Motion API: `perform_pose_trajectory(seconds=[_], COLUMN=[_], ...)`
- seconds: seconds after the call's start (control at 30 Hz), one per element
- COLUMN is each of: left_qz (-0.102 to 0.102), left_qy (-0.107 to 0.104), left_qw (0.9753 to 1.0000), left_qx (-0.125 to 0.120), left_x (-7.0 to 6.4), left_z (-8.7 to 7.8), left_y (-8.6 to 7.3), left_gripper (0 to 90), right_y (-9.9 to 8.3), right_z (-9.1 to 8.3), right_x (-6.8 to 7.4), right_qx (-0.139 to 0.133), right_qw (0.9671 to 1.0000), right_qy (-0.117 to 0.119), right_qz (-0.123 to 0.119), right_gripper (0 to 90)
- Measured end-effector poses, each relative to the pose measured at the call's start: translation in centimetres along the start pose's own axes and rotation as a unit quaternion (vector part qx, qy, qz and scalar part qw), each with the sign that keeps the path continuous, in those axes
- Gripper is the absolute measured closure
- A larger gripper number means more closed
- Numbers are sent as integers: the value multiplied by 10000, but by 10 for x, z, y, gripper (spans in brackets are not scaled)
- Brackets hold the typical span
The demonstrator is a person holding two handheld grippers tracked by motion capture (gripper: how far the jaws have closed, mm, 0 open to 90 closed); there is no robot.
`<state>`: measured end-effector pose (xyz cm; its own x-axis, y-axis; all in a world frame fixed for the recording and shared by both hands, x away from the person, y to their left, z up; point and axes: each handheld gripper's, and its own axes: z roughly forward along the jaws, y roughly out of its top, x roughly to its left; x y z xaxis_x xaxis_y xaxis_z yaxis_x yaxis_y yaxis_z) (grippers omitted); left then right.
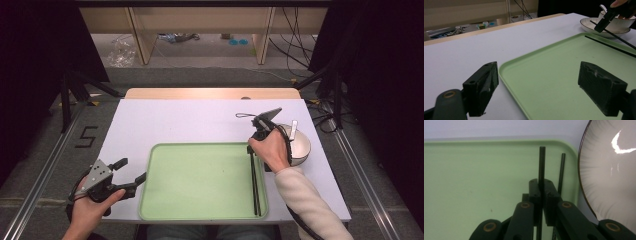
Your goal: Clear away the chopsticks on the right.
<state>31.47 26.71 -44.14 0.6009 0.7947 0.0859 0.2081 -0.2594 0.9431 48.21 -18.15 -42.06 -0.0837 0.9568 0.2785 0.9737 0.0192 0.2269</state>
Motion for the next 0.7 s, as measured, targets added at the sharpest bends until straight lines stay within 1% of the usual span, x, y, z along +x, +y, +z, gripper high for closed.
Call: perform_pose_trajectory(seconds=[0.07,0.1,0.2,0.23,0.27,0.3,0.33,0.37,0.4,0.43,0.47,0.53,0.57,0.6,0.63,0.7], left_qz=[-1,-12,16,9,-11,-7,-14,-14,-13,-1,-2,-48,-47,-14,-18,-46], left_qy=[0,2,-3,-1,-4,-3,-2,0,2,-2,-2,1,2,2,1,2], left_qw=[10000,10000,10000,10000,10000,10000,10000,10000,10000,10000,10000,10000,10000,10000,10000,10000], left_qx=[-2,1,0,1,-3,-1,0,2,2,-2,-2,-5,-5,-2,-2,-5], left_x=[0,0,0,0,0,0,0,0,0,0,0,-1,-1,0,0,-1], left_z=[0,0,0,0,0,0,0,0,0,0,0,0,0,0,0,0], left_y=[0,0,0,0,0,0,0,0,0,0,0,0,0,0,0,0], left_gripper=[168,167,167,168,168,167,167,168,167,167,168,168,168,168,168,167], right_y=[0,0,0,0,0,0,-1,-1,-1,-1,-1,-2,-2,-2,-3,-4], right_z=[4,6,10,11,11,12,13,14,14,15,15,14,14,13,12,11], right_x=[-1,-2,-2,-2,2,2,1,-1,1,1,2,2,2,2,2,4], right_qx=[65,99,126,205,349,377,371,371,351,339,327,289,288,263,240,166], right_qw=[10000,9999,9999,9997,9989,9988,9989,9991,9991,9992,9991,9994,9993,9994,9994,9996], right_qy=[25,-29,-49,-92,-104,-125,-146,-170,-168,-192,-214,-180,-211,-217,-239,-198], right_qz=[32,38,17,68,288,294,228,110,180,117,162,80,90,49,-86,-74], right_gripper=[877,876,876,876,876,875,875,874,872,870,868,852,845,830,826,802])
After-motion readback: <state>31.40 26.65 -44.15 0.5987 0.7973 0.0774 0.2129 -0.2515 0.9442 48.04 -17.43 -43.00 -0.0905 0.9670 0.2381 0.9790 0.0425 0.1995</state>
